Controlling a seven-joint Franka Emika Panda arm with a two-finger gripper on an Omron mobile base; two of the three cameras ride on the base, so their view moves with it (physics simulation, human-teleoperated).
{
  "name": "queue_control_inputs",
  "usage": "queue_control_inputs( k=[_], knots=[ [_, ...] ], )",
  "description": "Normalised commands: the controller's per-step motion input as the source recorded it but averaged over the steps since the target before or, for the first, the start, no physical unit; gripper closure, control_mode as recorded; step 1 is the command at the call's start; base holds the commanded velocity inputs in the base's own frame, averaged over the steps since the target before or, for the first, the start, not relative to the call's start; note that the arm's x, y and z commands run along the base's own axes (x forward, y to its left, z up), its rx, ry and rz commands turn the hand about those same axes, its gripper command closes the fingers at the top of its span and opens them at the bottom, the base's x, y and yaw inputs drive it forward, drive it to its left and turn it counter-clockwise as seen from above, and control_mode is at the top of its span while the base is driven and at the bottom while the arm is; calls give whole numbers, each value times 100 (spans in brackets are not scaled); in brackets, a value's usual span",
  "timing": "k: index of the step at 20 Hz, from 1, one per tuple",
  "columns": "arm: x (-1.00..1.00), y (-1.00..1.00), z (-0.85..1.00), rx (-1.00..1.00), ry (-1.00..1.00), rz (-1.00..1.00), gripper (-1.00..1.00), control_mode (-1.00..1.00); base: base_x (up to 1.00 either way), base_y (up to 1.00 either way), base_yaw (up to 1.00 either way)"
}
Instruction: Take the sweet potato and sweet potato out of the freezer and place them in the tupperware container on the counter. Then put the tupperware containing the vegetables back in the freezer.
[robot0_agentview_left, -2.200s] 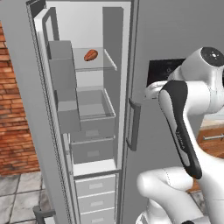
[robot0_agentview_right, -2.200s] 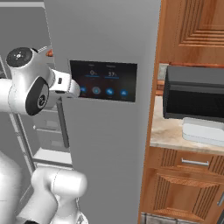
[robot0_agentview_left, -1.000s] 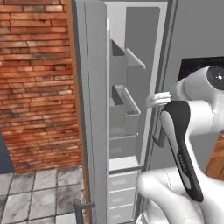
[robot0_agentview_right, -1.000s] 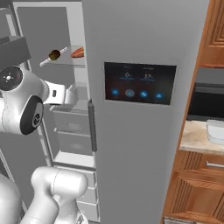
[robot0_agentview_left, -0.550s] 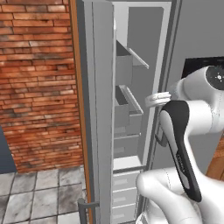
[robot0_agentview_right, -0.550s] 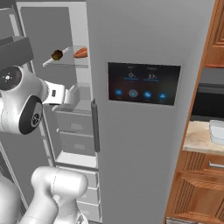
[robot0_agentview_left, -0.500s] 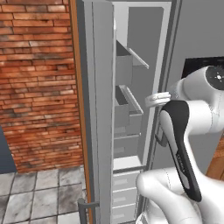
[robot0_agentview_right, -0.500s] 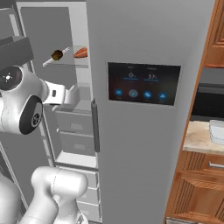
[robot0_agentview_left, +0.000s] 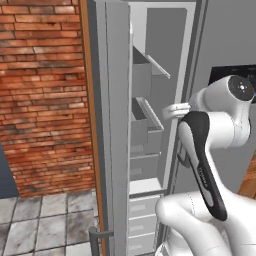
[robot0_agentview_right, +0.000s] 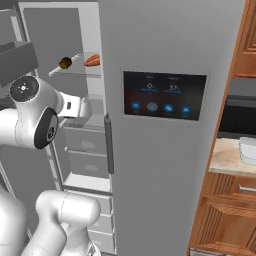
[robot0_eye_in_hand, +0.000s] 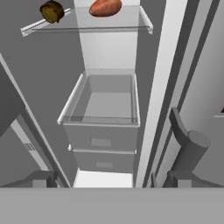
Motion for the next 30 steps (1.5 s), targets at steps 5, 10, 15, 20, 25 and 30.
queue_control_inputs(
  k=[5,10,15,20,25,30],
  knots=[
    [4,0,7,5,-3,7,-100,-100,0,0,0],
    [8,0,8,3,0,10,-100,-100,0,0,0],
    [14,0,23,0,0,7,-100,-100,0,0,0],
    [17,14,8,0,2,0,-100,-100,0,0,0],
    [35,14,0,0,5,-2,-100,-100,0,0,0],
    [31,5,18,0,4,-3,-100,-100,0,0,0]
  ],
)
